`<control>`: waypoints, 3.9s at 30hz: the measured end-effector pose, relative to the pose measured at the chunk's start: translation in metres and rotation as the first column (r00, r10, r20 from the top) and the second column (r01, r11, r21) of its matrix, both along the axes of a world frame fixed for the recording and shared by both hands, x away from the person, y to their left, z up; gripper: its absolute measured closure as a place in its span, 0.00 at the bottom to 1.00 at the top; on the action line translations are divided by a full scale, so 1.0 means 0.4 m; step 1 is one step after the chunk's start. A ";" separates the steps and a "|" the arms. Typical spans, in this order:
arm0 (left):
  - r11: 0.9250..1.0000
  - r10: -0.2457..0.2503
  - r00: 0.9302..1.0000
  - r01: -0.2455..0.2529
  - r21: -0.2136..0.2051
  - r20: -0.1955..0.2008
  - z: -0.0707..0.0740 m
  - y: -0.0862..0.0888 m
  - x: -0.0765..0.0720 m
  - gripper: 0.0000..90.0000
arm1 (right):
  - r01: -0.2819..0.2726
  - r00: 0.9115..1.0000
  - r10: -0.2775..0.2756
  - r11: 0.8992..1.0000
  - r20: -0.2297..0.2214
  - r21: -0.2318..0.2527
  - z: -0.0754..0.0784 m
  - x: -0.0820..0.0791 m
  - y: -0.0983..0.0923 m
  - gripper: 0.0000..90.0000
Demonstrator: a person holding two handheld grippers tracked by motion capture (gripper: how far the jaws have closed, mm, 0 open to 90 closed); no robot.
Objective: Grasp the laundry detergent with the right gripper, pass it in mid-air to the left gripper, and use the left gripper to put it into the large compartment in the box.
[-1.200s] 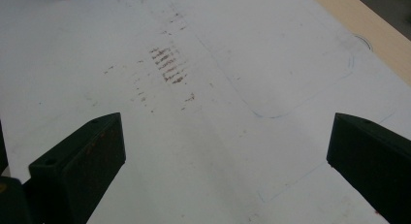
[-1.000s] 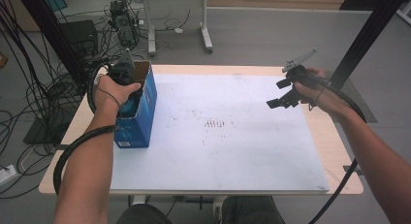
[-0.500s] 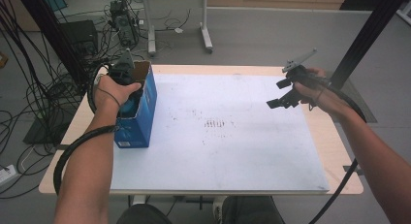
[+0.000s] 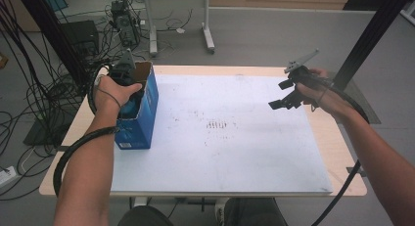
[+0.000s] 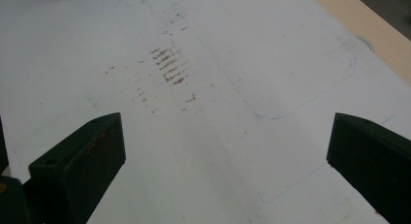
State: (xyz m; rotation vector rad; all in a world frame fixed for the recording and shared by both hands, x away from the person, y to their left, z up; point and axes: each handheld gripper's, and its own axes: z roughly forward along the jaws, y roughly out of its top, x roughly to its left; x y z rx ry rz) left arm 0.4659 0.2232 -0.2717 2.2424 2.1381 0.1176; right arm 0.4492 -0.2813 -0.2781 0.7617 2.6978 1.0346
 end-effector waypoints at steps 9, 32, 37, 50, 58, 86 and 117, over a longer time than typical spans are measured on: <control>1.000 -0.004 1.000 0.004 0.003 0.000 0.000 0.000 -0.001 0.40 | 0.000 1.000 0.000 1.000 -0.001 0.003 -0.003 -0.001 0.000 0.00; 0.999 -0.017 0.999 0.016 0.028 0.028 0.053 -0.008 -0.026 0.30 | -0.010 1.000 0.010 1.000 0.011 0.014 0.002 -0.006 0.011 0.00; 0.998 -0.030 0.999 0.029 0.054 0.024 0.073 -0.017 -0.034 0.29 | -0.009 1.000 0.009 1.000 0.011 0.014 0.002 -0.007 0.012 0.00; 0.998 -0.049 0.996 0.045 0.051 0.080 0.161 -0.024 -0.072 0.23 | -0.012 1.000 0.012 1.000 0.010 0.007 0.009 -0.011 0.027 0.00; 0.993 -0.113 0.986 0.110 0.031 0.124 0.205 -0.075 -0.084 0.19 | -0.009 1.000 0.009 1.000 0.011 -0.010 0.015 -0.011 0.038 0.00; 0.941 -0.323 0.931 0.335 -0.048 0.171 0.202 -0.330 -0.089 0.13 | 0.012 1.000 -0.012 0.993 0.009 -0.115 0.027 0.026 0.036 0.00; 0.929 -0.355 0.923 0.366 -0.057 0.147 0.163 -0.353 -0.080 0.13 | 0.004 1.000 -0.004 0.988 0.001 -0.154 0.027 0.046 0.048 0.00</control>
